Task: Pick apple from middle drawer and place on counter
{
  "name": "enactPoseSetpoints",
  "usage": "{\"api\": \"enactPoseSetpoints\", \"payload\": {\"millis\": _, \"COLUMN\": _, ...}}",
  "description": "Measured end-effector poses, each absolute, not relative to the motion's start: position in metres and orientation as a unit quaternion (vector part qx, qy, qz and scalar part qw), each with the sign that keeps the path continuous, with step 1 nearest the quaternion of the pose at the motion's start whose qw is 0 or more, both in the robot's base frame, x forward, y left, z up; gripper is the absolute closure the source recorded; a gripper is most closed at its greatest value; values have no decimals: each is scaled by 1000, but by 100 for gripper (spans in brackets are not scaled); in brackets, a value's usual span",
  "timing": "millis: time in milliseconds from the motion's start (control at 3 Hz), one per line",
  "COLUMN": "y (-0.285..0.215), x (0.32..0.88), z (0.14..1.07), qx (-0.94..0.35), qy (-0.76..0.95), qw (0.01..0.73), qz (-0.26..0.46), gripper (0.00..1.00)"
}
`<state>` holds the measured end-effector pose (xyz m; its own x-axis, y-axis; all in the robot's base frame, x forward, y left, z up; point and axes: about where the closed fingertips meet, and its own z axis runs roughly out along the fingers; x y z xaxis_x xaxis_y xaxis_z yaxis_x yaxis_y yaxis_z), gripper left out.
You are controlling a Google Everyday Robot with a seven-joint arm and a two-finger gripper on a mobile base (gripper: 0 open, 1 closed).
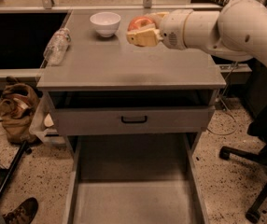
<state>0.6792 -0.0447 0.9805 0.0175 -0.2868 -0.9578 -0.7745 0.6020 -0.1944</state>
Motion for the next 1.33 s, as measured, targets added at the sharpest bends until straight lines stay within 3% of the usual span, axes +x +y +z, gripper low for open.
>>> {"api": "enactPoseSetpoints", "payload": {"millis": 1333, "y": -6, "x": 716, "z": 899, "qx": -422, "qy": 736, "qw": 471, "qz": 242, "gripper": 100}}
